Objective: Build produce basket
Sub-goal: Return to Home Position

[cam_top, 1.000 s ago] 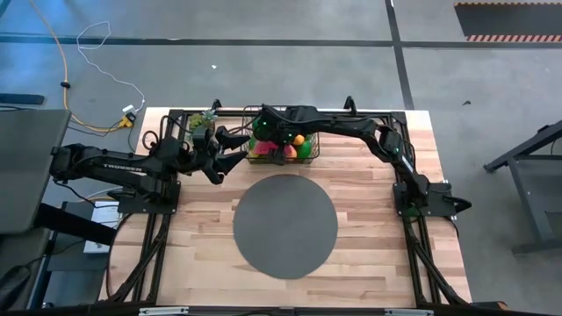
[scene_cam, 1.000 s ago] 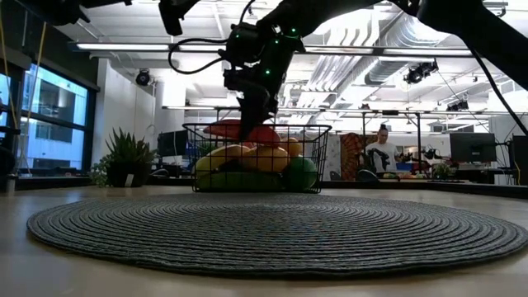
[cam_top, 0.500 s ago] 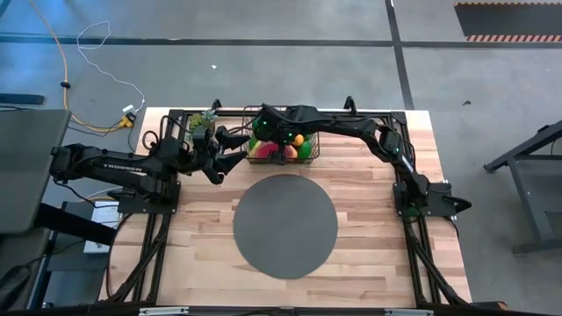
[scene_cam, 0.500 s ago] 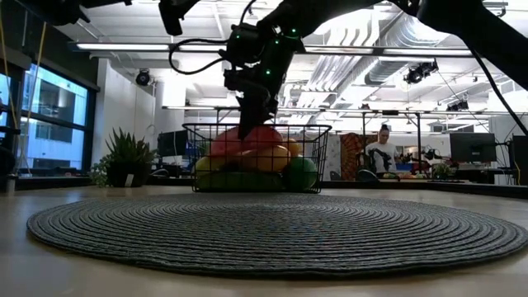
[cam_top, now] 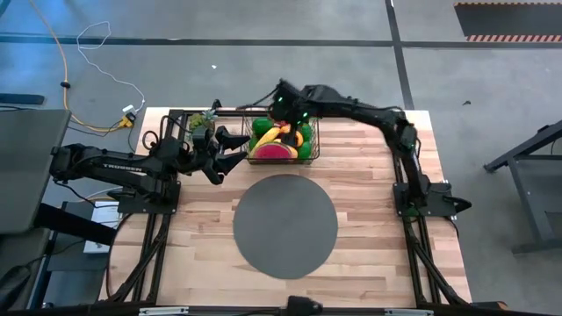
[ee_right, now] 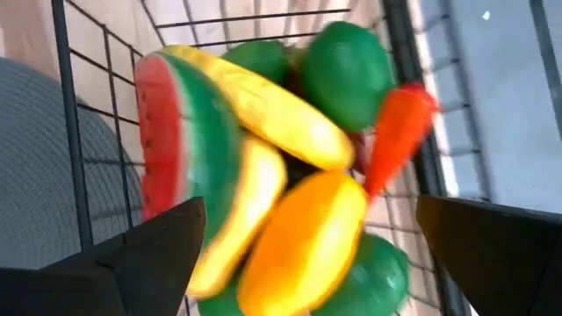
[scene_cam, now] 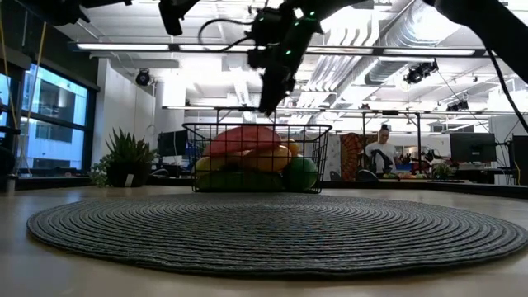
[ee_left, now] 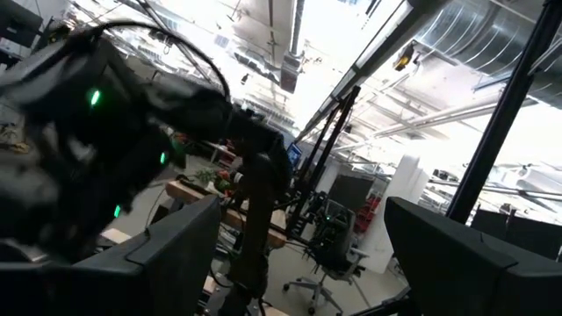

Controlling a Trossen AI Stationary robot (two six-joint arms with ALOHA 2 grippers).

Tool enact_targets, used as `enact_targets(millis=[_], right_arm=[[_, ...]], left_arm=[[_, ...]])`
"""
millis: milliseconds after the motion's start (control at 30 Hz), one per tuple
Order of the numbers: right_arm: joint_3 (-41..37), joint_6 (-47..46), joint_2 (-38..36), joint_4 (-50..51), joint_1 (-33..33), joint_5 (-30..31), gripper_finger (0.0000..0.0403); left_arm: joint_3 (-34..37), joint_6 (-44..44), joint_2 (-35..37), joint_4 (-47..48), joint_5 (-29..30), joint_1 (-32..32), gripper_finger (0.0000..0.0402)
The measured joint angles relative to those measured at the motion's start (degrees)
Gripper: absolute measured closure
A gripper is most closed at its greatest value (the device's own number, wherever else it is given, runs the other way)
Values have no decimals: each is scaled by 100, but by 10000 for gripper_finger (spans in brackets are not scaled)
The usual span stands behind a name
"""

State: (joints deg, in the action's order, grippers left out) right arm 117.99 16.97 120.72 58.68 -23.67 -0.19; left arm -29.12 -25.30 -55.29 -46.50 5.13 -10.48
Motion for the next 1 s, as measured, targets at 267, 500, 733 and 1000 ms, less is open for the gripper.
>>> enact_targets(millis=[267, 500, 733, 1000], right_arm=[[-130, 11, -891, 1059, -952, -1601, 9], [-2899, -295, -2942, -541, -1477, -2799, 9], [-6435, -2366, -5578, -3438, -1158, -2709, 9], [-8454, -4719, -7323, -7378, -219, -2586, 9]], left_arm=[[0, 0, 0, 38, 2, 0, 92], [0, 150, 0, 39, 59, 0, 92], [0, 218, 0, 39, 316, 0, 92], [0, 343, 0, 39, 302, 2, 92]])
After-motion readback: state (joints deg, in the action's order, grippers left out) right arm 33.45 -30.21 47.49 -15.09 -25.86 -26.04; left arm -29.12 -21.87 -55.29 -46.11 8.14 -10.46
